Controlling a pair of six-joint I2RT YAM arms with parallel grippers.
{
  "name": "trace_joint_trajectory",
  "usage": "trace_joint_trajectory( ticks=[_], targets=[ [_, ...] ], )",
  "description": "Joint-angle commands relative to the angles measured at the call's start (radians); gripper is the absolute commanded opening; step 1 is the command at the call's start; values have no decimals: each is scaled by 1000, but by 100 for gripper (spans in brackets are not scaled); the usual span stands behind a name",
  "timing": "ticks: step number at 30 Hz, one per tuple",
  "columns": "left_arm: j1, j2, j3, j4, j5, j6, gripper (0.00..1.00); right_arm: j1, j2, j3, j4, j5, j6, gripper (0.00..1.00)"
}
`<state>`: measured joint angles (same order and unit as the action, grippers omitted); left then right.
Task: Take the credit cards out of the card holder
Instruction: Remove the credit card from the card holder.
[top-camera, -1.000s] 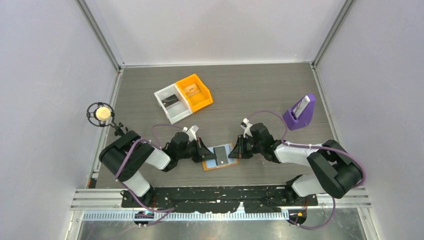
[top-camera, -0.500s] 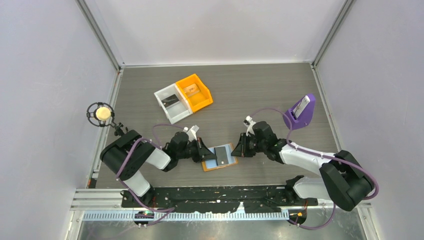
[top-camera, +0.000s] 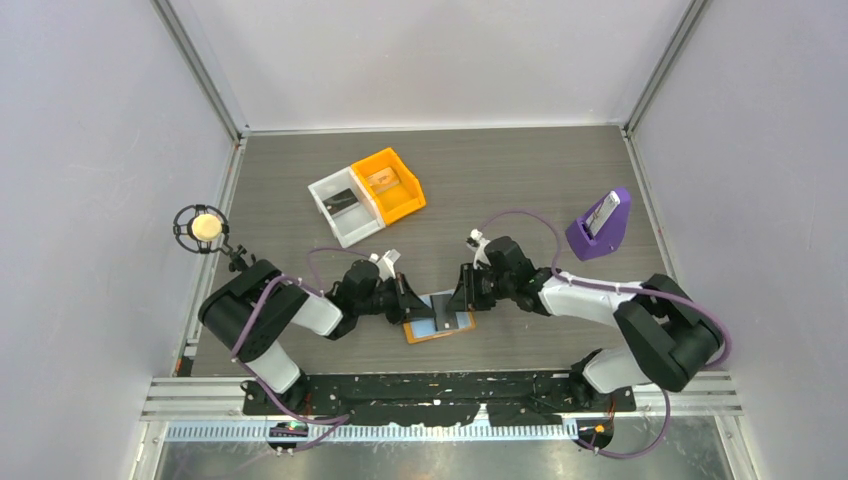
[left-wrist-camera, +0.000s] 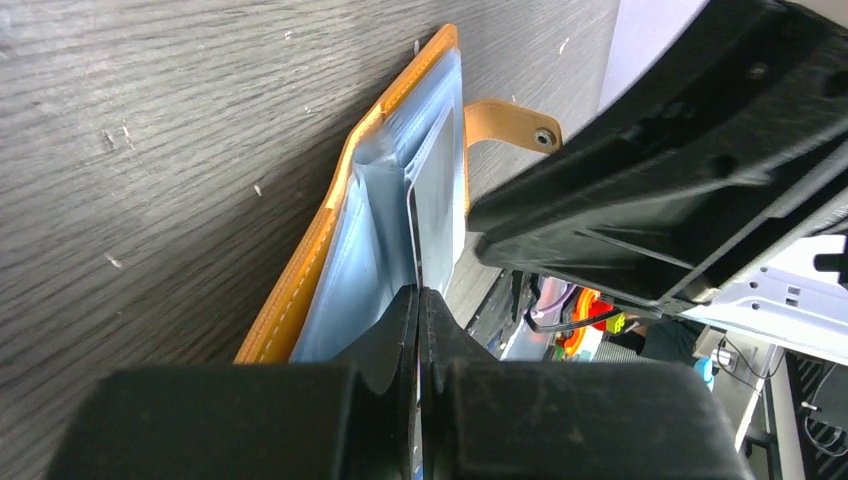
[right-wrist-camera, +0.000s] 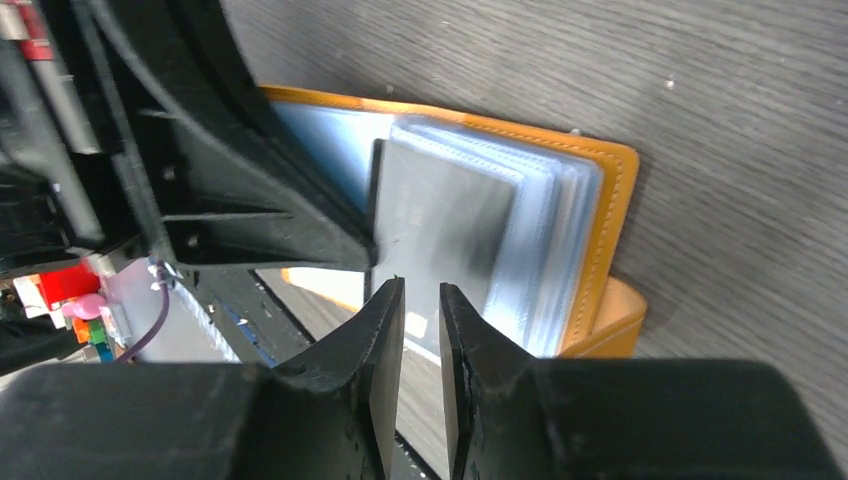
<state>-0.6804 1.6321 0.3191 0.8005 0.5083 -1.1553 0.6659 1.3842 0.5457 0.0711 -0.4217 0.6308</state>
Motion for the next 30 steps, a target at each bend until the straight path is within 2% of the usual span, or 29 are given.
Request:
trace_joint_trajectory(
  ticks=[1,4,13,23,30],
  targets=[
    [4,-55,38,-105,22,8,0,3,92,36,59,-9,-21,26],
    [4,-82,45,-199,1,57,0,2,144,43,52,9,-19,25],
    [6,-124,38,-311,-33,109,0,-2,179,16,2,91,-33,23],
    [41,-144,18,-301,1,114,0,-2,160,-11,0,114,-34,23],
    [39,-144,-26,-134,19,61,2,-2,154,-13,10,111,-25,23]
  ],
)
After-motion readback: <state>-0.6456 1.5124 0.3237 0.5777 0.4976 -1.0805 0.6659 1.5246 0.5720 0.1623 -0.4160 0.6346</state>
